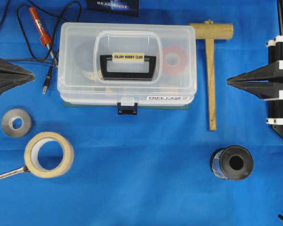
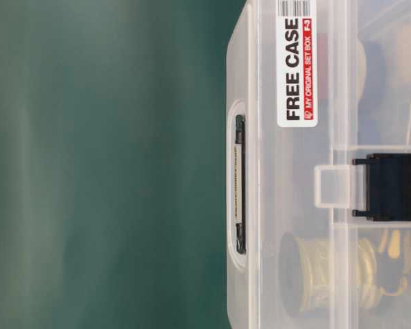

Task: Open the tool box with both arms.
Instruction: 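Move both grippers inward toward the left and right sides of the clear box lid, then position both open grippers at the lid edges on either side of the box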

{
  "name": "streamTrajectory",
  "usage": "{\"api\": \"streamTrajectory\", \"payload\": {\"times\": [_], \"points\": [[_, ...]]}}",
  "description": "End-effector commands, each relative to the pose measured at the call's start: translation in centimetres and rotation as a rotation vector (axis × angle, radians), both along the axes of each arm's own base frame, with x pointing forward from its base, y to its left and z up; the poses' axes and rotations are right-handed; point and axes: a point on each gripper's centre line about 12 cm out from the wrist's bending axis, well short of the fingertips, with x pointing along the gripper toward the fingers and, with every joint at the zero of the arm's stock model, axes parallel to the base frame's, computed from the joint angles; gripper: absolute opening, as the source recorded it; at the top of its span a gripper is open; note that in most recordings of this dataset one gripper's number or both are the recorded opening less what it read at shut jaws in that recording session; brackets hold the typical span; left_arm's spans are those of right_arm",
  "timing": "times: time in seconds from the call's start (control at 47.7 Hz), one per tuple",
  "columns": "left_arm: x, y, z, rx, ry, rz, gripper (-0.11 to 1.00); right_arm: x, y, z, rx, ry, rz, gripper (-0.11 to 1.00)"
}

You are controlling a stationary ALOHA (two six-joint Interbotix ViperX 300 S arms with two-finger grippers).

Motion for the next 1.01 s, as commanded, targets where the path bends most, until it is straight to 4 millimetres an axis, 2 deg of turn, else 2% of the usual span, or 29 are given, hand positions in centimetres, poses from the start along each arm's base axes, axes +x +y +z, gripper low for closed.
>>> {"api": "streamTrajectory", "payload": {"times": [0.0,0.356,0.482,0.524,0.608,0.796,0.838,0.88,0.985], "points": [[0.2,0.0,0.4,-0.028,0.015,0.002,0.0,0.4,-0.1,1.2,-0.006,-0.026,-0.003,0.0],[-0.5,2.8,-3.0,-0.096,0.301,0.147,0.0,1.8,-2.7,-0.8,0.049,0.258,-0.125,0.0],[-0.8,3.4,-4.1,-0.108,0.382,0.183,0.01,1.9,-3.4,-2.1,0.069,0.34,-0.158,0.01],[-0.8,3.6,-4.6,-0.113,0.415,0.19,0.02,1.9,-3.7,-2.6,0.075,0.368,-0.17,0.04],[-0.9,3.8,-5.4,-0.114,0.461,0.201,0.19,2.1,-4.2,-3.5,0.087,0.419,-0.191,0.26],[-1.1,4.2,-7.1,-0.096,0.53,0.219,0.74,2.9,-5.5,-6.4,0.113,0.567,-0.238,0.79],[-1.2,4.3,-7.5,-0.09,0.547,0.226,0.84,3.1,-5.8,-7.1,0.12,0.608,-0.249,0.85],[-1.2,4.5,-7.9,-0.088,0.562,0.233,0.89,3.2,-6.1,-7.7,0.127,0.635,-0.259,0.85],[-1.0,5.2,-8.8,-0.096,0.6,0.26,0.88,3.8,-6.6,-8.8,0.137,0.691,-0.27,0.85]]}}
